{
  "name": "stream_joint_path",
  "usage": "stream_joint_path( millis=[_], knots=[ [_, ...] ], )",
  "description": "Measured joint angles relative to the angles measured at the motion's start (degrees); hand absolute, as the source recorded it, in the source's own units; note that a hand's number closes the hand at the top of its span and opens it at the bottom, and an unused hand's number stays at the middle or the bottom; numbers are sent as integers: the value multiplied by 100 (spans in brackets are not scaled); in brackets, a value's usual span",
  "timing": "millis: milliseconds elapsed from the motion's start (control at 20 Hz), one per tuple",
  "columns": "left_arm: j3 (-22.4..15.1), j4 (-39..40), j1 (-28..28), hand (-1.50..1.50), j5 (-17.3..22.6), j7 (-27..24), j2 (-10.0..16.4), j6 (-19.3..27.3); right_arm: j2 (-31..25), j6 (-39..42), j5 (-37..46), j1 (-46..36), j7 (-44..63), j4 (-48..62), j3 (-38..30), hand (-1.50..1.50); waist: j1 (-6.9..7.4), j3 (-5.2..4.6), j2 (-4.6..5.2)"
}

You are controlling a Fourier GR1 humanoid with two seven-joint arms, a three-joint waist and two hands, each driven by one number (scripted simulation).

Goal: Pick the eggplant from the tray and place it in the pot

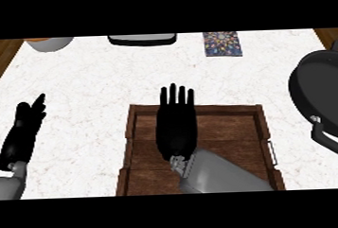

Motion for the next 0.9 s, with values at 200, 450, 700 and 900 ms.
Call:
stream_joint_path(
  millis=[200,450,700,900],
  knots=[
    [-8,22,-71,0,8,30,5,-61,2,231,-591,-49,221,98,3,-150,59,3,1],
    [-3,78,-117,0,-14,75,-16,-55,-11,454,-1041,-221,422,295,-45,-150,38,5,-9],
    [-46,88,-161,0,-60,118,-92,-20,-19,580,-1286,-420,496,560,-142,-150,2,8,-14],
    [-53,114,-89,0,-103,65,-152,35,-22,637,-1422,-481,521,733,-162,-150,-14,9,-23]
  ],
)
